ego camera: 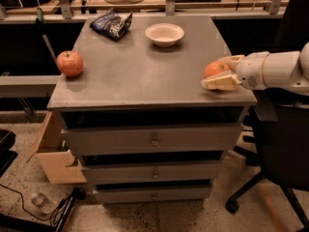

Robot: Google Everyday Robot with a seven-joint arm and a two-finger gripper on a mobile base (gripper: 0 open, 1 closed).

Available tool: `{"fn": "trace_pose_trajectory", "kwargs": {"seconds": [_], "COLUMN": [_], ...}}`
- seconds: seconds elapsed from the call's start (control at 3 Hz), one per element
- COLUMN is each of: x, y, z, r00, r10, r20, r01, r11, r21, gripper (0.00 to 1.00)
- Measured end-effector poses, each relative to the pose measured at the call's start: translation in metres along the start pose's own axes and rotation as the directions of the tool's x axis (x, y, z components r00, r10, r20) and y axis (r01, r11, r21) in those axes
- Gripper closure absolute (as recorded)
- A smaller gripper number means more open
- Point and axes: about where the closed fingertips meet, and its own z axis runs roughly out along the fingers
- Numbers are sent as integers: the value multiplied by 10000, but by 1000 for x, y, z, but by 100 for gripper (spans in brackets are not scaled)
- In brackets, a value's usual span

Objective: Move orange near apple

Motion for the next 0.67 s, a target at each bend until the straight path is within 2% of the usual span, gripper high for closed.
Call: {"fn": "trace_pose_trajectory", "kwargs": {"seconds": [0.67], "x": [-2], "y": [3], "z": [4], "r00": [10000], "r10": [-23], "r20": [27], "r01": [23], "r11": [10000], "r21": [-78], "gripper": [86]}}
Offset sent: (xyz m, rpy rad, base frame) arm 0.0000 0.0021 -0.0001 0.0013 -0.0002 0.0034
